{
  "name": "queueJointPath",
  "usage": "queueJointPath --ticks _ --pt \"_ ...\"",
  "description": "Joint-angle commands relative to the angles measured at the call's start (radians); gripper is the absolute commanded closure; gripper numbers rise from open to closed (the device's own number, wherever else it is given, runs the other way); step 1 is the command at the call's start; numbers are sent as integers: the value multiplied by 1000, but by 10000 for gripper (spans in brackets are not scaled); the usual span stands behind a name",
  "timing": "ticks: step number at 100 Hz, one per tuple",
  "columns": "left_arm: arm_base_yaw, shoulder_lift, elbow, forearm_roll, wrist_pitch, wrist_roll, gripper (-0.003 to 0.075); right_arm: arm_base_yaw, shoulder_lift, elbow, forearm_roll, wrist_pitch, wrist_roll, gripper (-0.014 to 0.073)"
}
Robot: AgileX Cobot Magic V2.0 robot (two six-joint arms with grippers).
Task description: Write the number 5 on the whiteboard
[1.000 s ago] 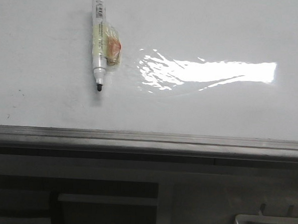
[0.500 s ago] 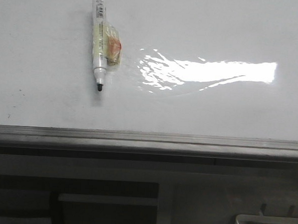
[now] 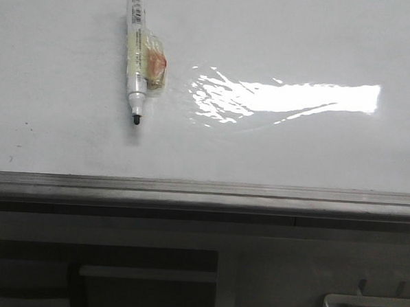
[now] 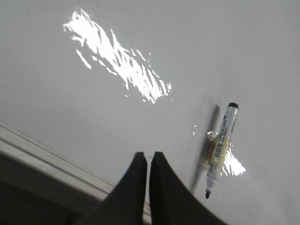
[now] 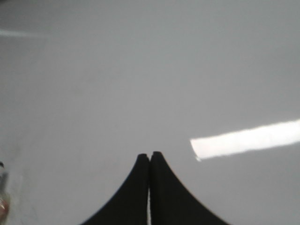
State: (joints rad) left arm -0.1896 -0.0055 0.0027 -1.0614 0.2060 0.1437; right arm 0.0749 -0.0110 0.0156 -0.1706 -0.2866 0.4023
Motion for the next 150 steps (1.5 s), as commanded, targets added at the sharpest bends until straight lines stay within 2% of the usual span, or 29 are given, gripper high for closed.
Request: queueJointPath --ticks 1,14,23,35,48,57,60,67,69,76,80,86,99,106,124,142,150 --pt "3 -27 1 -37 -62 -6 741 4 -16 5 70 -109 2 655" --pt "3 -27 -43 -3 -82 28 741 4 -8 -78 162 119 2 655" --pt "3 -23 -97 92 -74 95 741 4 11 -112 160 167 2 655" --pt "5 41 -204 297 -19 105 741 4 77 -178 95 261 0 655" --pt "5 201 -349 511 113 105 722 4 191 -274 -31 338 0 655" --pt "5 326 -446 602 216 105 594 4 270 -349 -50 388 0 631" --pt "3 379 -482 613 250 105 506 4 292 -377 -50 406 0 605" --pt "3 470 -539 600 293 105 323 17 343 -430 -50 462 0 501" --pt "3 499 -553 582 308 105 283 23 363 -446 -50 488 0 447" --pt "3 590 -589 527 336 107 218 56 404 -484 -50 541 -2 320" --pt "3 641 -603 480 353 127 225 83 427 -506 -50 574 -11 238" --pt "3 701 -610 392 360 212 254 123 450 -525 -50 597 -21 188" --pt "-24 809 -610 152 361 428 325 213 471 -533 -50 589 -24 186" --pt "-63 851 -610 71 343 482 333 261 478 -533 -50 593 -24 186" --pt "-216 946 -628 60 227 494 333 323 497 -531 -50 593 -24 186" --pt "-393 1041 -663 60 52 494 333 323 519 -531 -50 592 -24 186" --pt "-436 1079 -670 47 -33 492 333 323 526 -531 -50 592 -24 186"
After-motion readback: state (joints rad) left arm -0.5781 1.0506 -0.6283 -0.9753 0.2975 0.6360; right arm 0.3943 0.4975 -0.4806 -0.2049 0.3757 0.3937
